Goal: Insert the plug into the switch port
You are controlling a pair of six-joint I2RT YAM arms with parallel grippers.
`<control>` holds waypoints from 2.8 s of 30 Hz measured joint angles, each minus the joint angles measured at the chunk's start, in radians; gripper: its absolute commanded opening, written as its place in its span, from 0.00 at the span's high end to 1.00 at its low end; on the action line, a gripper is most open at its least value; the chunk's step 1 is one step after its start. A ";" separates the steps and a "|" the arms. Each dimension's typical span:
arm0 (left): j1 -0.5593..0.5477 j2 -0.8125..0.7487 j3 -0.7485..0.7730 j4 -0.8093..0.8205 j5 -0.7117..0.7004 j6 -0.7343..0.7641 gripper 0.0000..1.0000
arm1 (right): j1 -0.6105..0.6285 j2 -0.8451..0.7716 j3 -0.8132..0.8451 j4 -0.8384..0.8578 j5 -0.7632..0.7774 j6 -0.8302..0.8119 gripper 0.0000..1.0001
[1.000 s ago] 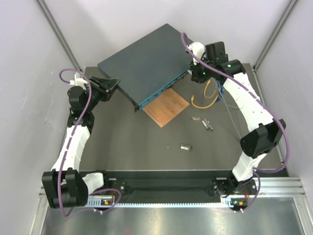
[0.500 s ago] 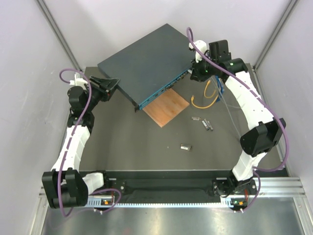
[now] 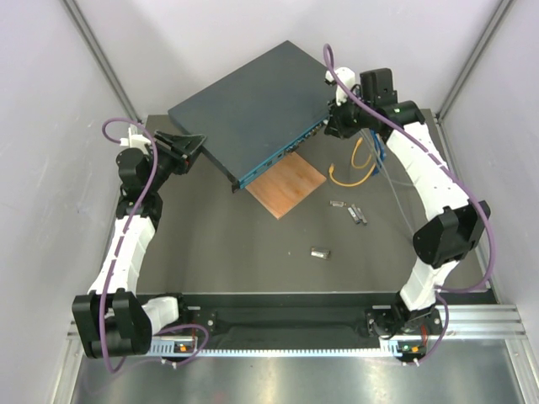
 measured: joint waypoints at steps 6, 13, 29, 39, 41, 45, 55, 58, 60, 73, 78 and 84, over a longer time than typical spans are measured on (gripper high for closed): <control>0.000 0.002 0.000 0.000 0.000 0.000 1.00 | 0.014 0.031 0.002 0.075 -0.007 -0.013 0.96; 0.000 0.002 0.000 0.000 0.000 0.001 1.00 | 0.016 0.034 0.002 0.084 -0.002 -0.038 0.57; 0.000 0.004 0.000 0.004 0.001 0.005 1.00 | -0.060 -0.142 -0.184 0.106 -0.003 -0.146 0.58; 0.000 0.004 0.000 0.004 0.001 0.006 1.00 | -0.071 -0.127 -0.160 0.108 -0.056 -0.088 0.76; 0.000 0.006 0.001 0.006 0.002 0.006 1.00 | -0.071 -0.108 -0.128 0.111 -0.079 -0.067 0.76; 0.000 0.008 0.002 0.008 0.002 0.006 1.00 | -0.070 -0.073 -0.081 0.117 -0.112 -0.034 0.76; 0.000 0.010 0.003 0.008 0.003 0.006 1.00 | -0.064 -0.016 -0.050 0.122 -0.134 0.000 0.80; 0.000 0.010 0.003 0.008 0.004 0.006 1.00 | -0.064 -0.014 -0.052 0.131 -0.133 0.005 0.82; 0.000 0.010 0.003 0.008 0.003 0.006 1.00 | -0.063 -0.015 -0.063 0.151 -0.135 0.013 0.83; 0.001 0.011 0.003 0.008 0.004 0.006 1.00 | -0.064 -0.041 -0.124 0.233 -0.142 0.107 0.85; 0.002 0.011 0.003 0.008 0.004 0.006 1.00 | -0.061 -0.037 -0.124 0.243 -0.143 0.141 0.88; 0.003 0.012 0.003 0.008 0.005 0.007 1.00 | -0.052 -0.037 -0.124 0.250 -0.124 0.169 0.89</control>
